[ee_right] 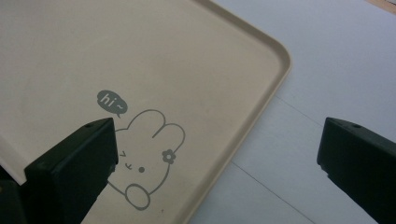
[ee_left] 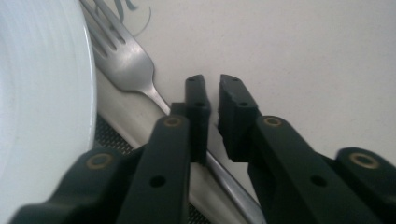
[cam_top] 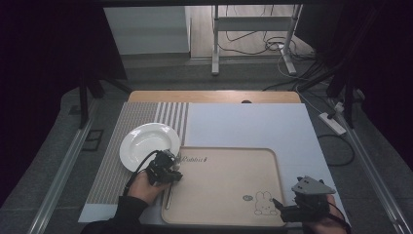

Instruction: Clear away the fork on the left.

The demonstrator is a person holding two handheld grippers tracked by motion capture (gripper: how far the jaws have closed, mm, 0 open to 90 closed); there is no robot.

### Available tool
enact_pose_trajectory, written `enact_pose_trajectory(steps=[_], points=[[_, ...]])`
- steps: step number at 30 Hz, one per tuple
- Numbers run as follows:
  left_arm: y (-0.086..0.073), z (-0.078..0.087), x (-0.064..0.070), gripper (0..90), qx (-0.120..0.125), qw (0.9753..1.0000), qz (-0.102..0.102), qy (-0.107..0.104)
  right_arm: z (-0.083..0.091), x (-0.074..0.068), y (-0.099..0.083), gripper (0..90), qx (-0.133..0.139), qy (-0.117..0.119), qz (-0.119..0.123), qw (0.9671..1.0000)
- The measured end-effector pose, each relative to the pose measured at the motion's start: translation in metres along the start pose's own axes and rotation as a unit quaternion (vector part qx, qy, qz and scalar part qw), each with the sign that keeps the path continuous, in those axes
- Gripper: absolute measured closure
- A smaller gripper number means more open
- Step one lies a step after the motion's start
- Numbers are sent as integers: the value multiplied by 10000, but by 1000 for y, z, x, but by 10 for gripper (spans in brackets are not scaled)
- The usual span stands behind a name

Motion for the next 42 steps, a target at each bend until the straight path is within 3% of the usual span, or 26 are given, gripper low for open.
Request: enact_pose_trajectory(steps=[6, 9, 17, 22, 27, 33, 37, 42], points=[[8, 6, 6, 657, 359, 9990, -245, -71, 0, 0, 0, 0, 2, -5, -6, 10000], [10, 6, 9, 594, 434, 9983, -392, -71, 0, 0, 0, 0, 1, -6, -7, 10000], [11, 9, 11, 405, 556, 9970, -530, -80, 0, 0, 0, 0, 3, -8, -12, 10000], [10, 12, 10, 268, 707, 9965, -415, -160, 0, 0, 0, 0, -2, -7, -9, 10000], [8, 14, 9, 120, 768, 9958, -479, -124, 0, 0, 0, 0, -6, -9, -11, 10000], [10, 22, 10, 20, 878, 9950, -440, -201, 0, 0, 0, 0, -11, -13, -9, 10000], [7, 28, 7, 0, 947, 9944, -462, -79, 0, 1, 0, 0, -14, -36, -29, 10000], [1, 38, 1, 0, 1197, 9923, -305, -21, 0, 3, 0, 0, 4, -70, -129, 9999]])
Point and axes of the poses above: each handheld gripper's, and its own axes: z roughly backward along the jaws, y roughly out of its top, x roughly to its right, the point moved 7 cm from there along -z, roughly forward along the jaws, and after that the axes turned 14 degrees about x, right-handed, at the moved point
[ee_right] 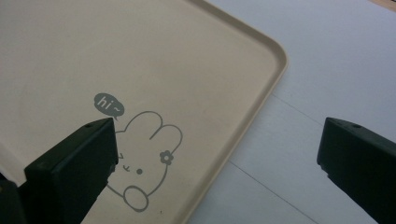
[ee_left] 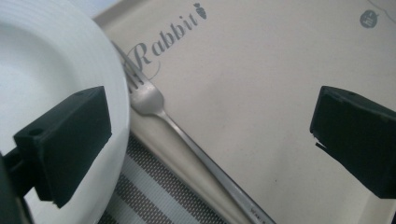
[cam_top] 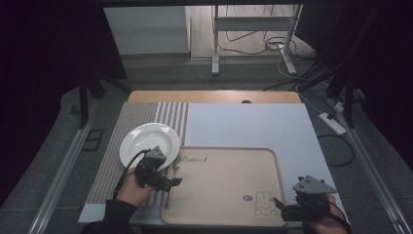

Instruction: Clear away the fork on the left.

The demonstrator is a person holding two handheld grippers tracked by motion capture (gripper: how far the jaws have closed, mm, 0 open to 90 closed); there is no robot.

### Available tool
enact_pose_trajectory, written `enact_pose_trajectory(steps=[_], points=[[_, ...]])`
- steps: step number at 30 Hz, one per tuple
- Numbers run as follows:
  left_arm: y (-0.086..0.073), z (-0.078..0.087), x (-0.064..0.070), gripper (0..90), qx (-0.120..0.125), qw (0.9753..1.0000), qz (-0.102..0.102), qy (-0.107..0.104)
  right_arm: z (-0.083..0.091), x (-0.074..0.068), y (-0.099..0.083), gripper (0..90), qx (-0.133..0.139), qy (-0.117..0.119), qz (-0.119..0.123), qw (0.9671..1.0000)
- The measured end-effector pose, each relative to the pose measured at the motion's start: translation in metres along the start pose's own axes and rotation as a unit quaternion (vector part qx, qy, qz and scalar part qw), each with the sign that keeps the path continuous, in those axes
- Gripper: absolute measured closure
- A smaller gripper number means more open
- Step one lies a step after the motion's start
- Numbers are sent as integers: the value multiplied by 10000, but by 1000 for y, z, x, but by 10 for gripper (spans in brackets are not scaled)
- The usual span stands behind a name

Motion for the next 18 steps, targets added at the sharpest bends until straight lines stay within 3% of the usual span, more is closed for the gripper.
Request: enact_pose_trajectory(steps=[10, 18], points=[[-13, 12, -3, 0, 70, 9999, -5, 111, 0, 0, 0, 0, -20, 21, 5, 10000], [-25, 30, -5, 0, 248, 9994, 230, 116, -1, -1, 0, 0, -22, 11, 23, 10000]])
Point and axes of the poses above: each handheld gripper's, and its own axes: z roughly backward along the jaws, y roughly out of its top, x roughly to its right, the point moved 7 cm from there along -z, roughly forward along the jaws, and after that the axes turned 14 degrees about x, right-handed, at the moved point
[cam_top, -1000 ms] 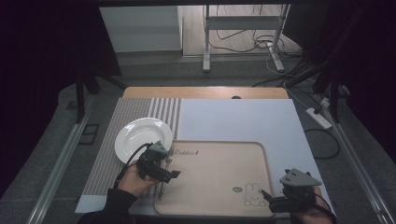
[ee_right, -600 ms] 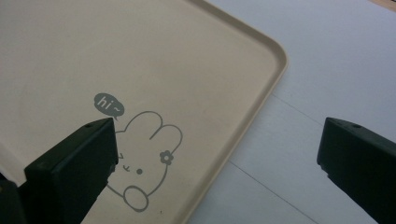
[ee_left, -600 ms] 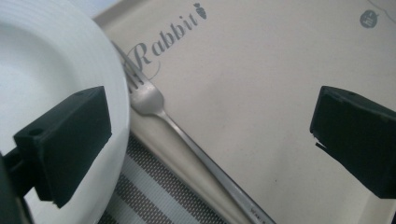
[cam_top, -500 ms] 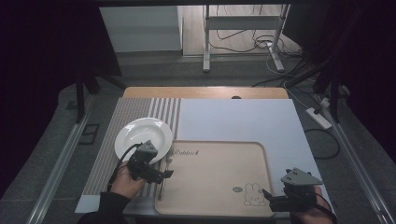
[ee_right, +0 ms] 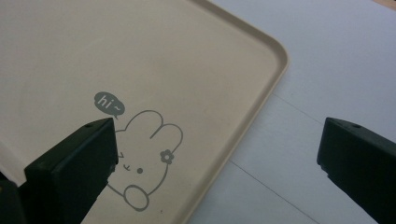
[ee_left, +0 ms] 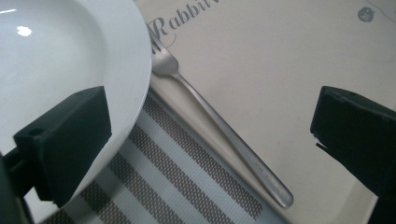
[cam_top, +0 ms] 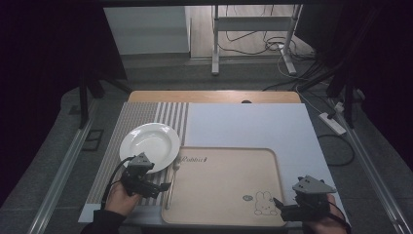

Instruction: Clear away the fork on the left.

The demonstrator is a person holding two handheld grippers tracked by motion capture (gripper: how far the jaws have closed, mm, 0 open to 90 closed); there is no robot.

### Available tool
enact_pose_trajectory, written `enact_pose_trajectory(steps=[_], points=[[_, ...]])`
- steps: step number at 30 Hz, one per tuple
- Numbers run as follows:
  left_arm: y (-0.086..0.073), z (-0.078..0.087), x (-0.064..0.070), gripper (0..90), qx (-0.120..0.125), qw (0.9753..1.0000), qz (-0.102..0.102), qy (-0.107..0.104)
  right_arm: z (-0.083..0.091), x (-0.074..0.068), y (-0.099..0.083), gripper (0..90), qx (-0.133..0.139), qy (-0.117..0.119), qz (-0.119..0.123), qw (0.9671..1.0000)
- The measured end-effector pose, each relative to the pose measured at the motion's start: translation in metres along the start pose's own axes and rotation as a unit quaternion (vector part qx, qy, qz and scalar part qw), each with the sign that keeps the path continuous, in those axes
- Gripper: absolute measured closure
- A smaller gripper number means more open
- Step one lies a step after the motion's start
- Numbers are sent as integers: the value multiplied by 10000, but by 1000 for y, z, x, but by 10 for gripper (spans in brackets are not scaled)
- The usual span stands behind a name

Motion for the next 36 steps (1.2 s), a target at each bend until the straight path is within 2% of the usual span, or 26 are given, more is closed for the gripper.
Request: enact_pose_trajectory(steps=[8, 9, 16, 21, 27, 31, 36], points=[[-9, 11, -2, 0, 6, 9999, 130, 20, 0, 0, 0, 0, -25, -1, 2, 10000], [-10, 14, -3, 0, 49, 9998, 164, 86, 0, 0, 0, 0, -23, 2, -2, 10000], [-17, 23, -6, 0, 108, 9995, 259, 129, 0, 1, 0, 0, 7, 12, -81, 10000], [-23, 32, -9, 0, 181, 9986, 444, 210, 1, 2, 0, 0, 14, 4, -119, 9999], [-29, 39, -10, 0, 177, 9983, 457, 328, 1, 2, 0, 0, 25, -7, -143, 9999], [-30, 46, -8, 0, 323, 9978, 457, 353, 1, 2, 0, 0, 30, -10, -163, 9999], [-30, 54, -7, 0, 444, 9971, 393, 482, 1, 3, 0, 0, 60, -29, -235, 9997]])
Point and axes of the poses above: each handheld gripper's, and its own axes: z roughly backward along the jaws, y roughly out of its top, x roughly to its right, the point moved 7 cm from there along -z, roughly forward along the jaws, and after that the axes turned 14 degrees about x, right-handed, at the moved point
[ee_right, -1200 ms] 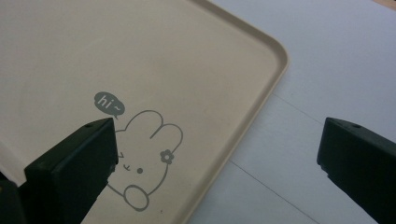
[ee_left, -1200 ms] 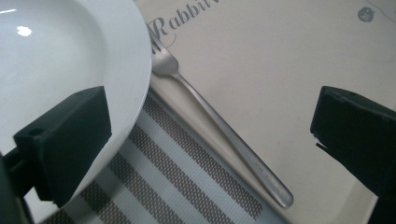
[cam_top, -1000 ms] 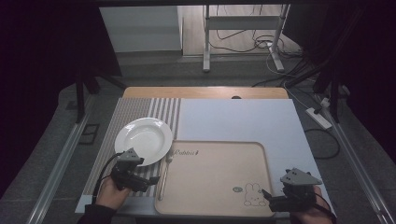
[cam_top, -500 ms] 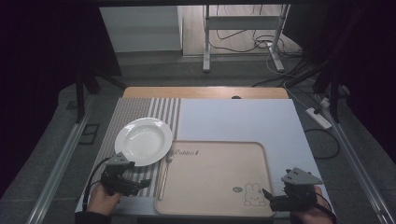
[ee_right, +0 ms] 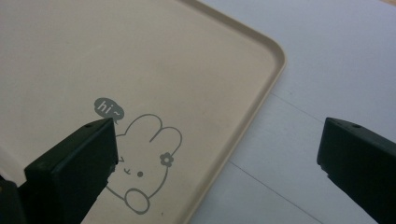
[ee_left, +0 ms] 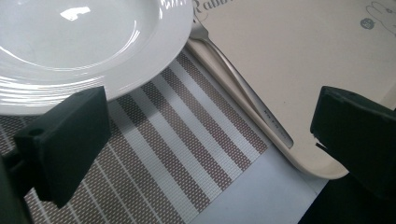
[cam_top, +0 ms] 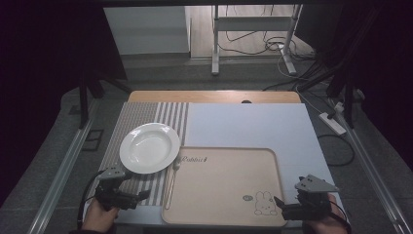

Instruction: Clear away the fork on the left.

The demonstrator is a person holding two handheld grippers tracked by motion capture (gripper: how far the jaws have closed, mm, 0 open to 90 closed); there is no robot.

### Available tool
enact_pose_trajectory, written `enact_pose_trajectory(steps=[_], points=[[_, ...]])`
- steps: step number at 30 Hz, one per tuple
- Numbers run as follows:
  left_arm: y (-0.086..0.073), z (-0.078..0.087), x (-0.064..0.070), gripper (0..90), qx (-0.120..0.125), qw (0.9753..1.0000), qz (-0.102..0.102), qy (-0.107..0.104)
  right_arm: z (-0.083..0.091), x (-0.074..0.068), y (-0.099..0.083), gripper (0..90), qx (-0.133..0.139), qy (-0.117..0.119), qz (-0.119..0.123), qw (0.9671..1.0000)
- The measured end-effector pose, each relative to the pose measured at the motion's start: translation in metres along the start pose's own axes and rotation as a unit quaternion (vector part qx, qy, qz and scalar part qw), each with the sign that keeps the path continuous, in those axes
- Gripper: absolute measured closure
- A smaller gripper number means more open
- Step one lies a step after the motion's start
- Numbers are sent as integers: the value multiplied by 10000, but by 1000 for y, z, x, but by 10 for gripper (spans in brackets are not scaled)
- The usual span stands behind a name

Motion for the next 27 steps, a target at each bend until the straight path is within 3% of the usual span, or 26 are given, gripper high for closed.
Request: enact_pose_trajectory(steps=[7, 19, 27], points=[[-2, 11, 1, 0, 79, 9996, -212, 187, 0, 0, 0, 0, -2, 1, -24, 10000], [-7, 21, -1, 0, -4, 9993, -229, 284, 0, 0, 0, 0, -8, -9, -17, 10000], [-8, 22, -4, 4, -48, 9995, -90, 293, 1, 0, -1, 0, -35, -33, 33, 10000]])
Point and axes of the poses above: each handheld gripper's, and its own axes: z roughly backward along the jaws, y roughly out of its top, x roughly to its right, the point moved 7 cm from there along -z, roughly forward along the jaws, and after that the axes turned 14 degrees about x, right-handed, at the moved point
